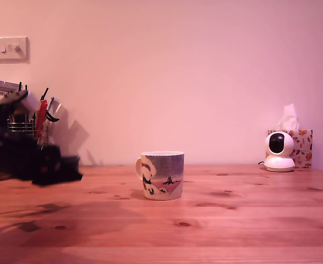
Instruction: Pick up the coffee capsules on the table and drop them inside the coffee cup
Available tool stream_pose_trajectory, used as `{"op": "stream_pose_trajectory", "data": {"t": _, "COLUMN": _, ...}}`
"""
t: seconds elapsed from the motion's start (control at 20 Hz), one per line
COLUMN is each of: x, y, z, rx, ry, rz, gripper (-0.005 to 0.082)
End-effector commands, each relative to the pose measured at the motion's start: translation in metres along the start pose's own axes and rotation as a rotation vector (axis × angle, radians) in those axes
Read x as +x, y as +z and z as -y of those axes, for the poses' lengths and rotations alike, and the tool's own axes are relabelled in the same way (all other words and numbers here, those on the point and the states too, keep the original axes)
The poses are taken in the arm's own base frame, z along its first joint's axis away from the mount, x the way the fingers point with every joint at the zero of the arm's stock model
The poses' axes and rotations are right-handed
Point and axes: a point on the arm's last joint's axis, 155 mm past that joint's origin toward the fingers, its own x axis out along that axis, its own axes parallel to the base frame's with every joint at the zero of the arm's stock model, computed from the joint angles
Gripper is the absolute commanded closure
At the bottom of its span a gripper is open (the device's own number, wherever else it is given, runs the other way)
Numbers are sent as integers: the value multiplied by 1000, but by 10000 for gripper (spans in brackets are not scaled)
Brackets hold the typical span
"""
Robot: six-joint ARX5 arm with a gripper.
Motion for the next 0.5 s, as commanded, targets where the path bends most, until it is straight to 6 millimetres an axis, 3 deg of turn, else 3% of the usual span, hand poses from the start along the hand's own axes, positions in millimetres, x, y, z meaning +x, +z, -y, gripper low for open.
{"op": "stream_pose_trajectory", "data": {"t": 0.0, "x": 5, "y": 13, "z": 5, "rx": -1, "ry": -25, "rz": 26, "gripper": 625}}
{"op": "stream_pose_trajectory", "data": {"t": 0.45, "x": 33, "y": 61, "z": 48, "rx": 47, "ry": -142, "rz": 79, "gripper": 624}}
